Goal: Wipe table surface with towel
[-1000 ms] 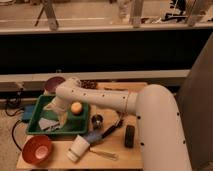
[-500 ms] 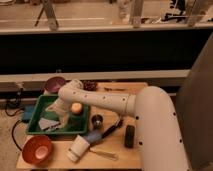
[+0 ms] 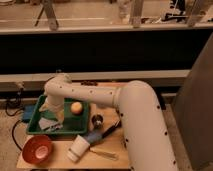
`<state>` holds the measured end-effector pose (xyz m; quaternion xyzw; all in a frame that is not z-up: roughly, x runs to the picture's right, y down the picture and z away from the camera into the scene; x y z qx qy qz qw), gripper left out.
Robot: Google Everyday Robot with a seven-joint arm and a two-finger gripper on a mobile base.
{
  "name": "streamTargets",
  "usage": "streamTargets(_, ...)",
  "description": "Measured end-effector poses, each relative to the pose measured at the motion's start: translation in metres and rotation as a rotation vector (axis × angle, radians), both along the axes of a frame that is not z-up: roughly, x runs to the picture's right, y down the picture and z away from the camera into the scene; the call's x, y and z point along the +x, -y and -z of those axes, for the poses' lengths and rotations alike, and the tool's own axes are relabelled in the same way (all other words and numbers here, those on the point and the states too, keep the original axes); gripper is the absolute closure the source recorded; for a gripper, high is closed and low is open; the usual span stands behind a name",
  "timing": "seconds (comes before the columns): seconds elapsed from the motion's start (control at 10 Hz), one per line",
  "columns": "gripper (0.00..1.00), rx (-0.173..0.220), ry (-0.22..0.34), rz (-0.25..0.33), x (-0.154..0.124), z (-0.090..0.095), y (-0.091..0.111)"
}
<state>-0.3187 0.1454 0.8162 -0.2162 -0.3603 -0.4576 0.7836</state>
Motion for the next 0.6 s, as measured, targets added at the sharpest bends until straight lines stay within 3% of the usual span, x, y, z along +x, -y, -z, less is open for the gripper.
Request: streamTargets(0.6,0.2,0.046,-0.007,0.179,-0.011,-0.001,-0.016)
